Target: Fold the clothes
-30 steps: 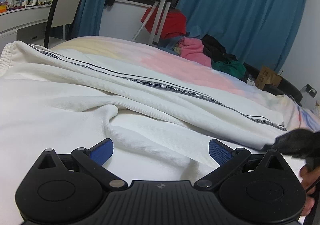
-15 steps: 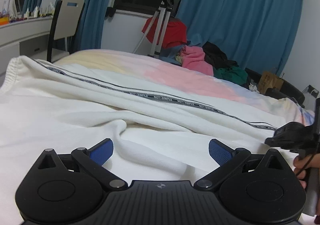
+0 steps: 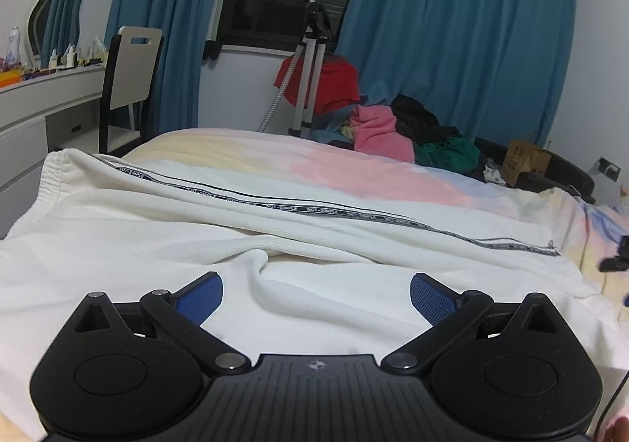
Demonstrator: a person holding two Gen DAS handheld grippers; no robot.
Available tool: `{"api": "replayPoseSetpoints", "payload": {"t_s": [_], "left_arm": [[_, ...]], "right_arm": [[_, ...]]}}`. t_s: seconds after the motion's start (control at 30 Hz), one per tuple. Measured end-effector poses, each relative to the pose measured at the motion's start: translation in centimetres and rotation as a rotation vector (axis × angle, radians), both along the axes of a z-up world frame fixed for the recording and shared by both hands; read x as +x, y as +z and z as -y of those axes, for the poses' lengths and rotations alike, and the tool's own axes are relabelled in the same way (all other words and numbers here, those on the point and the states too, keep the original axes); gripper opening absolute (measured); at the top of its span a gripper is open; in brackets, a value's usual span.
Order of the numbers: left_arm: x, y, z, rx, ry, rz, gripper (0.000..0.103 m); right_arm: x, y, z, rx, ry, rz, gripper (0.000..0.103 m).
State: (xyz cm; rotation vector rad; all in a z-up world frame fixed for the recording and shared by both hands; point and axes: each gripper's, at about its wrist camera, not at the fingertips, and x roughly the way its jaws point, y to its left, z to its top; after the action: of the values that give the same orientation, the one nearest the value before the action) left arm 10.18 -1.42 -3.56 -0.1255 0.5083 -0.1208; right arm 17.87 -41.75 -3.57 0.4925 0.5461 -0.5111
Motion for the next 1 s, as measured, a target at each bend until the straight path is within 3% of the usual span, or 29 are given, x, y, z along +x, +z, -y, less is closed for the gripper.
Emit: {"api": "replayPoseSetpoints", "payload": {"t_s": [0.17, 0.3, 0.43, 0.57, 0.8, 0.9, 0.97, 1.0], "left_arm": [[-1.3, -0.1, 0.3, -0.006, -0.012, -0.018, 0.102], [-1.6, -0.2, 0.2, -0.019, -0.006, -0.028, 0.102], [-1.5, -0.2, -0.2, -0.040, -0.001, -0.038, 0.102], [-1.6, -0.1, -0.2, -0.047, 0.004, -0.036, 0.102], [-1.3, 0.2, -0.3, -0.064, 0.018, -0.040, 0.102], [-1.0, 0.5, -1.4, -0.104, 0.035, -0.053, 0.102], [-0.8, 1.2, -3.5, -0.150, 0.085, -0.054, 0.102], [-0.8, 1.6, -4.8, -0.178, 0.122, -0.054, 0.101]], "right_arm": [[-4.1, -1.1, 5.6, 0.070, -0.327, -0.037, 0.078], [-6.9, -1.5, 8.4, 0.017, -0.584, -0.087, 0.078], [-7.3, -2.6, 10.3, 0.016, -0.684, -0.149, 0.078], [-7.2, -4.4, 11.8, 0.078, -0.721, -0.201, 0.077], [-5.9, -6.3, 11.8, 0.220, -0.654, -0.210, 0.077], [-6.2, -7.9, 12.4, 0.364, -0.643, -0.181, 0.077], [-6.5, -8.1, 12.3, 0.416, -0.624, -0.129, 0.079], [-6.5, -7.9, 12.2, 0.424, -0.605, -0.098, 0.074]]}}
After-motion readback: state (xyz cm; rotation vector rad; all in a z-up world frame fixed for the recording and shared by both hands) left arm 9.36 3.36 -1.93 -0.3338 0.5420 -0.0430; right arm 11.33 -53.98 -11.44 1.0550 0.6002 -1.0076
